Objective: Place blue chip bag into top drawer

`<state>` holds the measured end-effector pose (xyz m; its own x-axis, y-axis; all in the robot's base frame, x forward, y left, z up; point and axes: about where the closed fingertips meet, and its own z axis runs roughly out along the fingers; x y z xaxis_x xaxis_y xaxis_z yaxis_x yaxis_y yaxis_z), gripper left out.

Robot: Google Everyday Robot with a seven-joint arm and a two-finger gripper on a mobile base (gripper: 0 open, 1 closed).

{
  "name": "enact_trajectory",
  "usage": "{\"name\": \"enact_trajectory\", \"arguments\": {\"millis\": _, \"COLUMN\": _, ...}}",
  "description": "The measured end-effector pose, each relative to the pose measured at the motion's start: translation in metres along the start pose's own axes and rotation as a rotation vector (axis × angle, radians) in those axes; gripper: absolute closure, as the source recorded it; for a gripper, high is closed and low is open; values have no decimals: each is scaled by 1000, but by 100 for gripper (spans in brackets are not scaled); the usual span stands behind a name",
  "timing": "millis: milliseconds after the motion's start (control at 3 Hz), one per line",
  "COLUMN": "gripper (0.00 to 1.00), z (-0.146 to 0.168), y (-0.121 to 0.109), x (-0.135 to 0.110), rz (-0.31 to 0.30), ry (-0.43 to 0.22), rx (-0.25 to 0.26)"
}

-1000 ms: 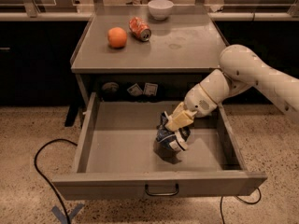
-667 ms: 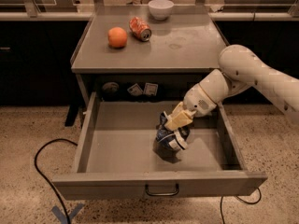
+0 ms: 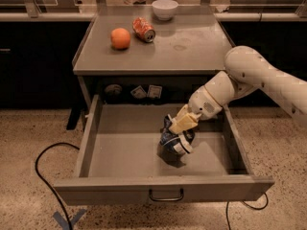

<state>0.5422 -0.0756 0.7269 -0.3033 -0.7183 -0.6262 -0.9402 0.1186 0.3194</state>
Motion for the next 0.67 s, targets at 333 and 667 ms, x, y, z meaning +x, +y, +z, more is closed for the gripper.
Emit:
{"name": "enact_trajectory", "arguments": {"millis": 333, "gripper": 35, "z": 0, "y": 0, "x": 0, "rz": 0, "ry": 0, "rx": 0}}
{"name": "enact_trajectory", "arguments": {"millis": 667, "gripper": 11, "z": 0, "y": 0, "x": 0, "rz": 0, "ry": 0, "rx": 0}}
